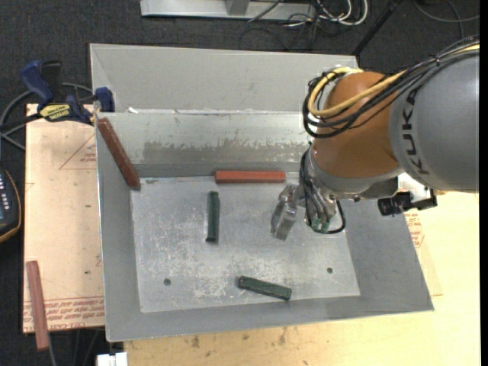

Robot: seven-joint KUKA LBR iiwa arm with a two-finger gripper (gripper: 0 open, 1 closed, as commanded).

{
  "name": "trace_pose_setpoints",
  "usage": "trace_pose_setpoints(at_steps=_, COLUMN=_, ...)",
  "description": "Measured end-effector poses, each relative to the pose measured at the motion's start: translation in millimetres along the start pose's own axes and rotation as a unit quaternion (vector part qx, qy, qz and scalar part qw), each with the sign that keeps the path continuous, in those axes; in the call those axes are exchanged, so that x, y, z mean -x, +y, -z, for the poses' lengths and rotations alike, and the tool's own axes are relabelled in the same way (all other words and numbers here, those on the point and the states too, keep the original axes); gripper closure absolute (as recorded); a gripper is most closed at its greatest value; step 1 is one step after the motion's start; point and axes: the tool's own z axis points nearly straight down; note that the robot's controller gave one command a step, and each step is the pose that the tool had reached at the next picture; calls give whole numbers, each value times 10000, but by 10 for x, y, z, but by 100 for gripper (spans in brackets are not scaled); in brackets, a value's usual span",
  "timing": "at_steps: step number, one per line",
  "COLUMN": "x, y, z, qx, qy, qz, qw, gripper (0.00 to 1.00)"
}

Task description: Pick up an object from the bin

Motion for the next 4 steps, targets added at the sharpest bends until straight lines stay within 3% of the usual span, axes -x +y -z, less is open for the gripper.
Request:
trace_pose_setpoints(at_steps=1, x=-25, y=-3, z=-47, qx=-16, qy=43, qz=5, qw=10000, gripper=0)
trace_pose_setpoints(at_steps=2, x=-556, y=199, z=-1283, qx=-31, qy=92, qz=110, qw=9999, gripper=0)
trace_pose_setpoints(at_steps=3, x=-409, y=-146, z=-1303, qx=-24, qy=51, qz=-94, qw=9999, gripper=0)
trace_pose_setpoints(at_steps=4, x=-413, y=-127, z=-1294, qx=-16, qy=49, qz=-78, qw=10000, gripper=100)
